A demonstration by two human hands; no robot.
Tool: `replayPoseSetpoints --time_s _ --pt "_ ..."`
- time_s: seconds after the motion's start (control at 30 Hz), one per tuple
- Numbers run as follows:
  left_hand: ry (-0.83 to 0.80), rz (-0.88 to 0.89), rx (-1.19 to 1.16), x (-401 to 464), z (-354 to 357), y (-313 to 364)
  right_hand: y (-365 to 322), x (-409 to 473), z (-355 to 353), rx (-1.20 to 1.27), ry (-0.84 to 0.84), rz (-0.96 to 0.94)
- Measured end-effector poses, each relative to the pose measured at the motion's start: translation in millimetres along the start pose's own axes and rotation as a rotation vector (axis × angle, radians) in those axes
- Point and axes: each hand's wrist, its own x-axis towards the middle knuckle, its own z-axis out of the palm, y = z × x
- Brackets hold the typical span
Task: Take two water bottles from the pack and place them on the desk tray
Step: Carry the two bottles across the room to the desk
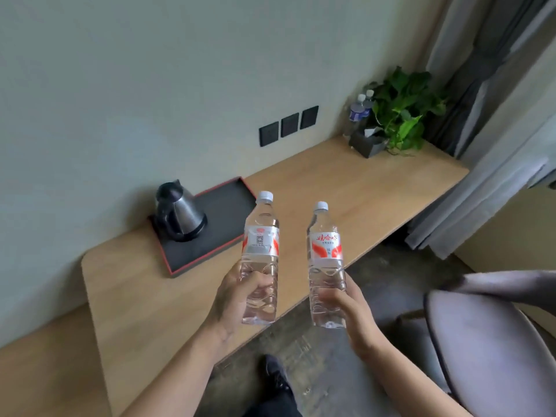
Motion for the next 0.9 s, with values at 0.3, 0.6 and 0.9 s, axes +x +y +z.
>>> replayPoseSetpoints --time_s 0.3,0.6,0.9 --pt "0.173 0.017 -0.032 58.3 -21.3 25.9 -37.0 102.4 23.2 -0.074 -0.198 0.018" --pt "0.29 -0.007 -0.16 112.4 -10.7 46.0 -57.8 194.9 18.5 -0.135 -0.324 0.07" --pt "0.455 0.002 -0.196 171.2 27.5 73.5 -86.0 309.0 2.7 -0.14 -0.561 0.148"
